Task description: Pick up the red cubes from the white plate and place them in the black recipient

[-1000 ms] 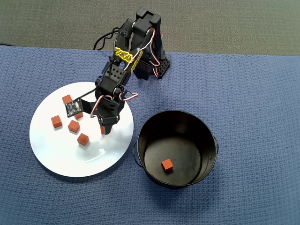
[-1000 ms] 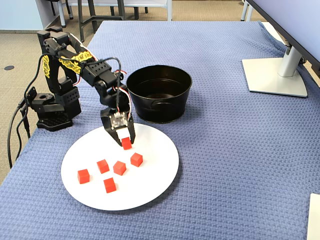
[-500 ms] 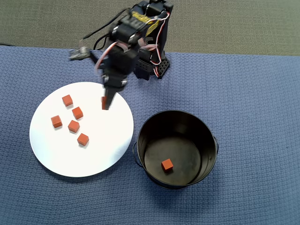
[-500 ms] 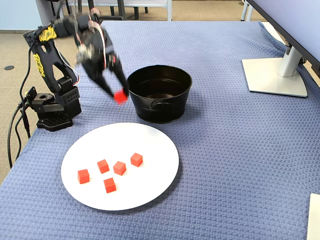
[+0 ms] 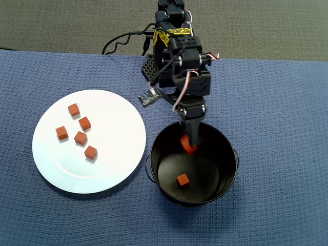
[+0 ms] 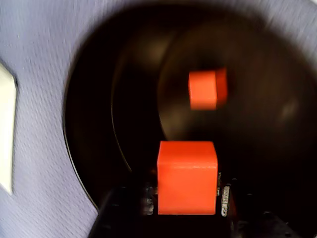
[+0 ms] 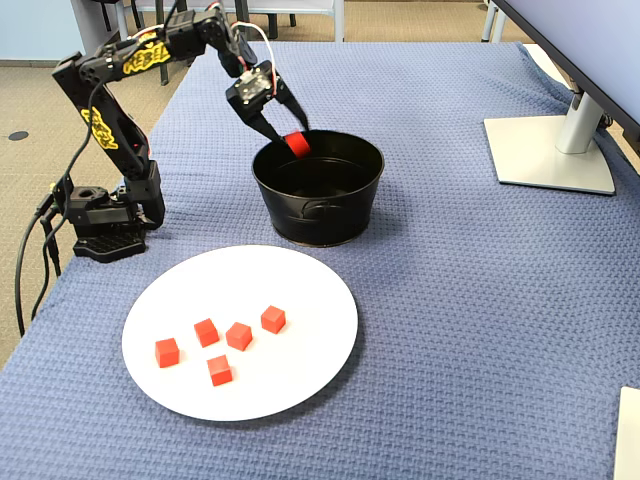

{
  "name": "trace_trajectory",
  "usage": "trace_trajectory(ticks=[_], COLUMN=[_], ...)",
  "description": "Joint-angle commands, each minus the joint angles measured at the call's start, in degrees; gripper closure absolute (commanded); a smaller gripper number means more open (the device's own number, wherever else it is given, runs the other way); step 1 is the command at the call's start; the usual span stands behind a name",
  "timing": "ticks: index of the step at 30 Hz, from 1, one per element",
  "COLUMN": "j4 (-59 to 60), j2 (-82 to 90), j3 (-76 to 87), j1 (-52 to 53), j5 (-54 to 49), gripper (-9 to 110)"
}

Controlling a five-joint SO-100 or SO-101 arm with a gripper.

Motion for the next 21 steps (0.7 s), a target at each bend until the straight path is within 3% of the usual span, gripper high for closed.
trace_trajectory(ticks=[1, 5, 9, 13, 21], j4=[1.76, 5.54, 9.23, -0.09, -13.80], j2=[3.08, 4.48, 3.78, 1.58, -2.64], j3=[-3.60, -7.21, -6.33, -0.26, 9.58], j1=[4.31, 20.13, 34.98, 47.29, 59.85], j5=[-7.65, -19.51, -38.32, -58.18, -73.92], gripper=[60, 66, 73, 73, 73])
